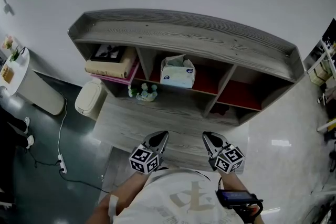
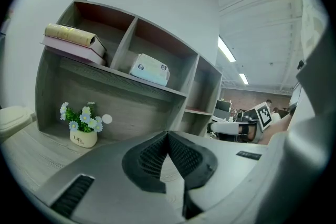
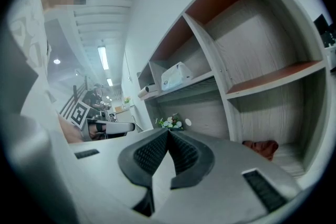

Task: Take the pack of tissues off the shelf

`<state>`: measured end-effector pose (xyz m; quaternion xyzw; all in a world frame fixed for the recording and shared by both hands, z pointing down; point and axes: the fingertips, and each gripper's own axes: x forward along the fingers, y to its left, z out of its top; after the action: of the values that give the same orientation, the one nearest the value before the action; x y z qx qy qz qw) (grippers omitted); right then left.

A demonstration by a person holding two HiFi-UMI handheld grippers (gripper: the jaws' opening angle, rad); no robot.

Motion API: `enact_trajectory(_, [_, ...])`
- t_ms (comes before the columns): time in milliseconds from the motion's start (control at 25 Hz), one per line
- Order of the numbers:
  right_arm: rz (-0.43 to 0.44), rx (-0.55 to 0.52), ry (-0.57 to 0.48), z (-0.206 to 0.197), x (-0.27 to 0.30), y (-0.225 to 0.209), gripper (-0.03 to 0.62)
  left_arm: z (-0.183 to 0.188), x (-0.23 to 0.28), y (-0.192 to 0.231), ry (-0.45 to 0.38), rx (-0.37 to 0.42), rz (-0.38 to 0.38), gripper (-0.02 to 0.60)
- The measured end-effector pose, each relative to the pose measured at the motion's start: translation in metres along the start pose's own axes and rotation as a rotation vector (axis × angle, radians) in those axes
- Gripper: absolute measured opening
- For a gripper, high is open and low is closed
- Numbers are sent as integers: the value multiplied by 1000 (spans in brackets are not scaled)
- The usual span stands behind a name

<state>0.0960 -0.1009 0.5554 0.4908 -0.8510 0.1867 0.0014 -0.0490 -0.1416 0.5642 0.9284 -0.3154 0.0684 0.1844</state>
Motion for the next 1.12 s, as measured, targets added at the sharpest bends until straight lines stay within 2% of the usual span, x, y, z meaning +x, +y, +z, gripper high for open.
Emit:
enact_trajectory(680, [-38,-1,-18,14,46,-13,5,20,25,36,5,40,-50,12])
enact_trajectory(1120, [-54,4,-38,16,61,-18,5,34,36,59,1,61,-42,14])
